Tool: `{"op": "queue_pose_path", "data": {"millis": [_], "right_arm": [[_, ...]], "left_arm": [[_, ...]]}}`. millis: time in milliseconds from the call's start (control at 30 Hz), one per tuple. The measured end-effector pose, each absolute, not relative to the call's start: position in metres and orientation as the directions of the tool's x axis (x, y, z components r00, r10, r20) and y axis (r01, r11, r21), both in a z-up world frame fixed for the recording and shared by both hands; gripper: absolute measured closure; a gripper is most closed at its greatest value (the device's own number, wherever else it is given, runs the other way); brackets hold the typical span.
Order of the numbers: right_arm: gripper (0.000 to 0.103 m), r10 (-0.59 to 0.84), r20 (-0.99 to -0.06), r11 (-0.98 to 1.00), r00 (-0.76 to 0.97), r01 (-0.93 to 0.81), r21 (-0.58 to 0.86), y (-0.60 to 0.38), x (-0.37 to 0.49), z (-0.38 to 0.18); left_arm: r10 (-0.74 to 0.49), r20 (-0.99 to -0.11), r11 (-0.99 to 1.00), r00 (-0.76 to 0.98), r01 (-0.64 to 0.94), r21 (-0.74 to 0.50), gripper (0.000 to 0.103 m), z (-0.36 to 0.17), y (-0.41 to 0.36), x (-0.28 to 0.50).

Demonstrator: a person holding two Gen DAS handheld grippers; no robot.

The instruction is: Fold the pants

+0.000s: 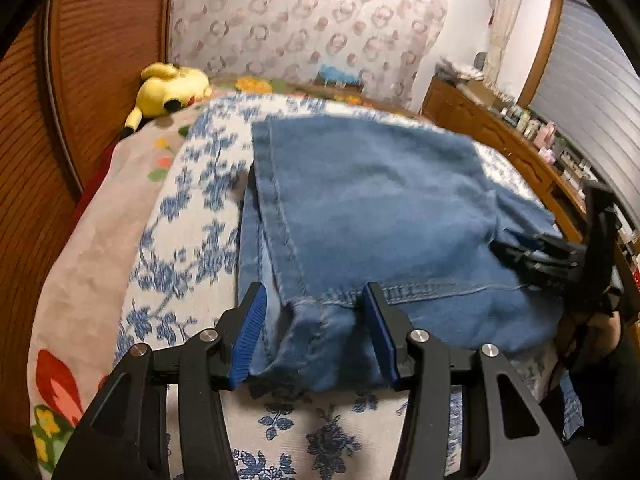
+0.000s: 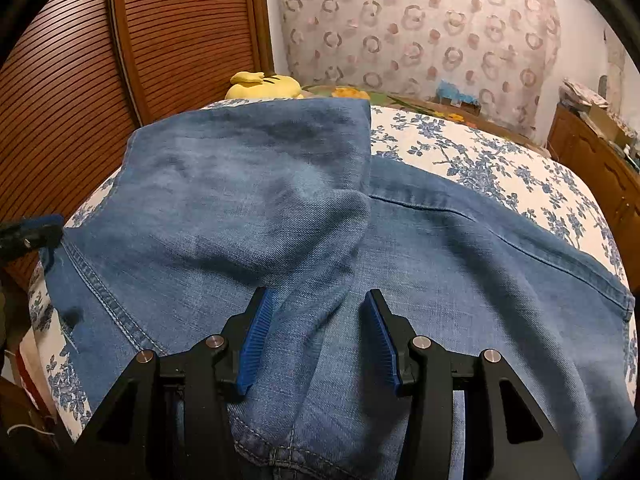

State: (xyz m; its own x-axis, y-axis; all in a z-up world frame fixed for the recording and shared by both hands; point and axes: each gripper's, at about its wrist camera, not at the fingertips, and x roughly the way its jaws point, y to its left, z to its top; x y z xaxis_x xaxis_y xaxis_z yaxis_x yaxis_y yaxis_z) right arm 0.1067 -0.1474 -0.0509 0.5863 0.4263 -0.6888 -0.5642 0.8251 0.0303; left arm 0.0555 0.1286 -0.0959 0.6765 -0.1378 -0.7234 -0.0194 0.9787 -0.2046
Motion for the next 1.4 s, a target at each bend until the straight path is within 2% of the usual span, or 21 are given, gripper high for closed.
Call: {"op": "queue_pose_path", "data": {"millis": [67,200,400,600,700,767,833,900,933,1000,1267,1400], "right_arm": [[0.053,0.427,-0.688,0.825,0.587,-0.564,0.031,-0.147,0.107,-0.051],[0.053,0.427,-0.688,0.825,0.586,-0.564,0.032,-0.147,0.107,-0.051],[0.053,0.45,-0.679,0.819,0.58,-0.571,0.054,-0.147,0.105,-0.051],[0.053,0.479,-0.667,0.804,0.57,-0.59,0.073,-0.155,0.096,-0.041],[0.053,0.483,-0.645,0.804,0.592,-0.592,0.058,-0.167,0.085,-0.028],[0.053,0.476,-0.635,0.805,0.608,-0.591,0.037,-0.178,0.077,-0.021],[0.053,0.458,-0.621,0.819,0.636,-0.574,0.015,-0.192,0.07,-0.015],[0.053,0.447,-0.612,0.833,0.653,-0.553,0.018,-0.209,0.064,-0.012],[0.053,0.441,-0.61,0.842,0.658,-0.539,0.026,-0.219,0.063,-0.011],[0.053,0.424,-0.605,0.859,0.674,-0.511,0.033,-0.238,0.057,-0.012],[0.053,0.335,-0.609,0.92,0.719,-0.389,0.048,-0.303,0.045,-0.02],[0.053,0.301,-0.622,0.939,0.722,-0.337,0.063,-0.322,0.043,-0.028]], "left_arm": [[-0.149,-0.72,0.977,0.678,-0.011,-0.212,0.065,-0.1,0.128,0.053],[-0.136,-0.713,0.983,0.688,0.004,-0.183,0.082,-0.099,0.126,0.048],[-0.101,-0.658,0.988,0.747,-0.005,-0.157,0.085,-0.076,0.132,0.037],[-0.073,-0.71,0.991,0.7,-0.026,-0.128,0.084,-0.091,0.135,0.047],[-0.074,-0.716,0.99,0.694,-0.033,-0.135,0.08,-0.096,0.135,0.047],[-0.074,-0.714,0.99,0.696,-0.036,-0.138,0.069,-0.096,0.135,0.048],[-0.078,-0.705,0.989,0.705,-0.036,-0.145,0.053,-0.094,0.135,0.047],[-0.088,-0.694,0.987,0.715,-0.032,-0.159,0.05,-0.091,0.136,0.047],[-0.092,-0.692,0.986,0.716,-0.032,-0.164,0.039,-0.09,0.136,0.047],[-0.108,-0.679,0.982,0.727,-0.026,-0.185,0.024,-0.087,0.134,0.048],[-0.086,-0.676,0.987,0.732,-0.03,-0.158,0.025,-0.086,0.133,0.066],[-0.082,-0.698,0.988,0.711,-0.035,-0.151,0.041,-0.09,0.14,0.081]]}}
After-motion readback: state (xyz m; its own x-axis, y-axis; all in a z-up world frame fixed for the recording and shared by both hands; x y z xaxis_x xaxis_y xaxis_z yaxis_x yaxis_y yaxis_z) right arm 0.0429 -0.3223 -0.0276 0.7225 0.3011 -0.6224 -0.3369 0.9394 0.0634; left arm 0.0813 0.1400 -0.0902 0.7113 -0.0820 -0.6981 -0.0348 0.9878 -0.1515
